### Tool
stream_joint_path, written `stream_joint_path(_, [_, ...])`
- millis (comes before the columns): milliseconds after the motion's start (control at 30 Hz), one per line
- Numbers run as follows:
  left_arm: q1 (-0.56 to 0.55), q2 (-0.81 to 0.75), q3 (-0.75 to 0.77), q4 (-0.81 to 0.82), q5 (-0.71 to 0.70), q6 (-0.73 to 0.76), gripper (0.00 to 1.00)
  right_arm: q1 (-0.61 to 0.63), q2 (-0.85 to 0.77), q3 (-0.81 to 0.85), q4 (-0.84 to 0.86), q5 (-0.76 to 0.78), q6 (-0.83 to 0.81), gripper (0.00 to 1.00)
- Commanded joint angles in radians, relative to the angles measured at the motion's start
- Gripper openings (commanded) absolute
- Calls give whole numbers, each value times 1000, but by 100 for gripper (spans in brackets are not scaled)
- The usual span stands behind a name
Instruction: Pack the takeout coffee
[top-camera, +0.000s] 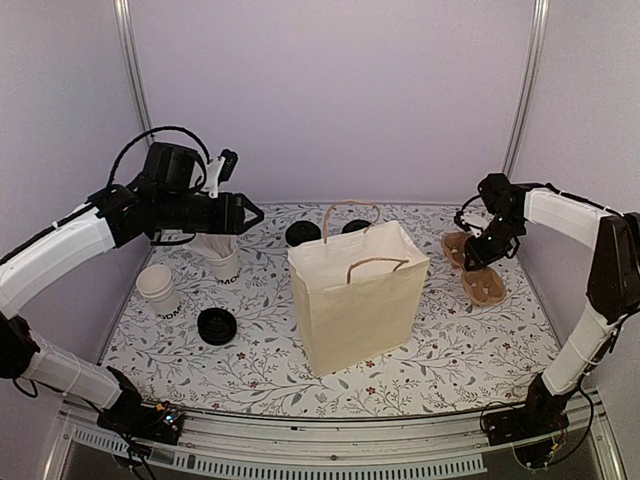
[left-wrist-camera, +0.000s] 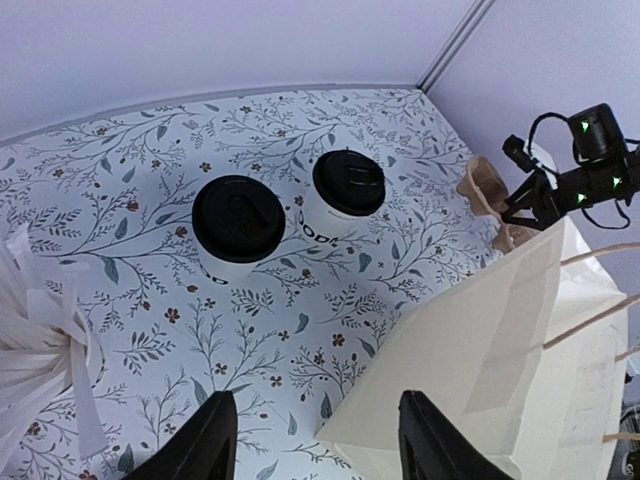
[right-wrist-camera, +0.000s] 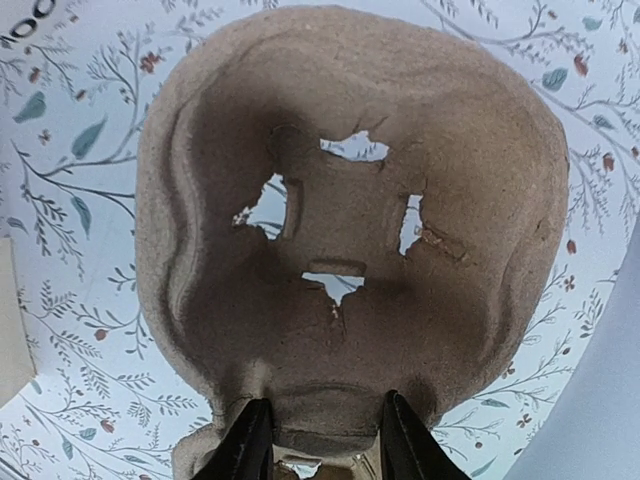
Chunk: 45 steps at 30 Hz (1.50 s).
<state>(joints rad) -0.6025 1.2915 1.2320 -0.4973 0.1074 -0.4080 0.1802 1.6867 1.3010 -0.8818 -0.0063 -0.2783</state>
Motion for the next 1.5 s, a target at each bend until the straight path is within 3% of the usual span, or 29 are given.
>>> stream_joint_path(0, [12,22,58,49,169,53,57,-5,-79,101,-35,-119,-71,33])
stream_joint_path(233, [0,64,105,50,321,59,58,0,-129,429,-103,-386,-191,32])
stream_joint_path(400, [-50,91,135,32,372,80,59,7,-156,520,-90,-625,-254,38])
stream_joint_path(567, [-115,155,193,-38,348,100,59,76,-215,552,-42,-744,-310,38])
stream_joint_path(733, [-150,217,229,-52,333,93,59,218,-284,543,-18,-756,-415,40])
stream_joint_path(833, [-164,252,258,-72,337,98,59,280,-258,620,-68,-770,-431,40])
stream_joint_path(1033, [-183,310,308,-104,338,117,59,380,-211,670,-73,-711,-446,32])
stream_joint_path(1200, [-184,323,313,-103,336,122,57,359,-239,535,31,-462,-418,23])
stream_joint_path(1467, [-184,301,316,-100,298,139,56,99,-355,188,122,-455,-414,25])
